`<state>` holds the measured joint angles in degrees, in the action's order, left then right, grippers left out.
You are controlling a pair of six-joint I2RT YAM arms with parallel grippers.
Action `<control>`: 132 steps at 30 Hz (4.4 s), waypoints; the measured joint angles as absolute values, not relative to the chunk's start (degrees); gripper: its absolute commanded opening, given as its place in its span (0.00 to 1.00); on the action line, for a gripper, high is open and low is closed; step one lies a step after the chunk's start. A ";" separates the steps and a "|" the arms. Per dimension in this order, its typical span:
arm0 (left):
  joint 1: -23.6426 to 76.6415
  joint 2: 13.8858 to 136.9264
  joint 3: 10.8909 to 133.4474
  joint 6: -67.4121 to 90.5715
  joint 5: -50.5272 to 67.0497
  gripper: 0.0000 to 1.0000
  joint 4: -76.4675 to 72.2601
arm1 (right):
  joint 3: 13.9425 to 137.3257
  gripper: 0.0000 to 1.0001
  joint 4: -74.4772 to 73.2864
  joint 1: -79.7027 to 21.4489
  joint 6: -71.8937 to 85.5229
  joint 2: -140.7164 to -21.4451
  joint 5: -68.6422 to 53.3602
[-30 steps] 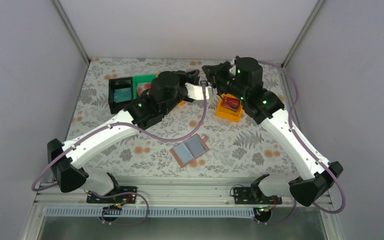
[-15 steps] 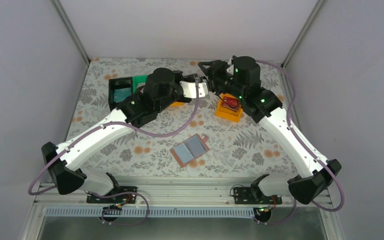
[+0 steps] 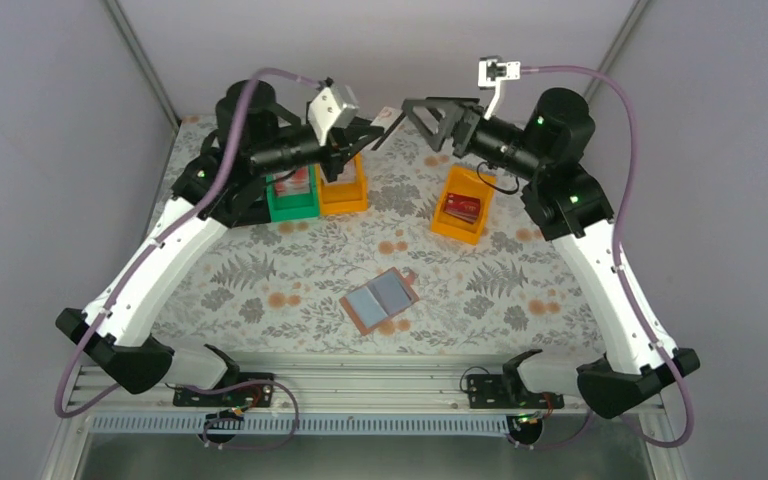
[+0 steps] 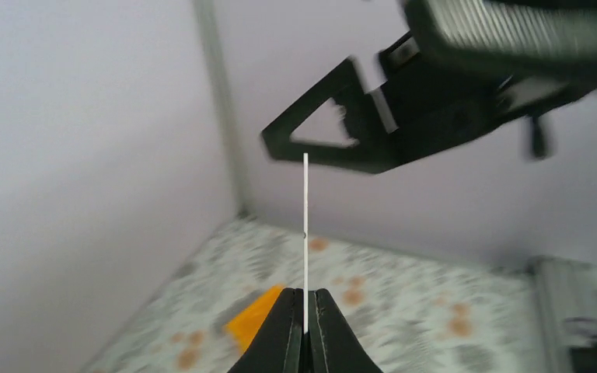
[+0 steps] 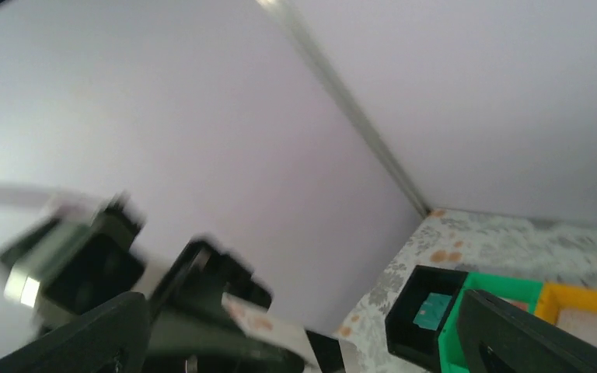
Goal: Take the credit cards out of the card holder
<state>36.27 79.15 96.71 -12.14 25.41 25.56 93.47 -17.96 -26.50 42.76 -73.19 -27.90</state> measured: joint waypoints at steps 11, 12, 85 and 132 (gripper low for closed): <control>34.22 78.52 100.18 6.20 57.23 0.02 17.69 | 93.78 0.29 -15.14 -26.17 21.21 -71.79 -55.42; 34.22 78.43 100.18 6.61 57.95 0.02 17.63 | 94.11 0.21 -15.27 -26.17 20.36 -71.85 -56.80; 22.87 119.81 94.08 -65.34 -1.89 0.02 17.50 | 85.60 0.99 -34.22 -1.93 15.40 -79.94 -34.59; 21.19 126.82 101.47 -66.67 -1.10 0.60 17.74 | 83.68 0.99 -31.68 -0.78 16.95 -80.40 -40.97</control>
<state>21.19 126.82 101.47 -66.67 -1.10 17.74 83.68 -31.68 -0.78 16.95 -80.40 -40.97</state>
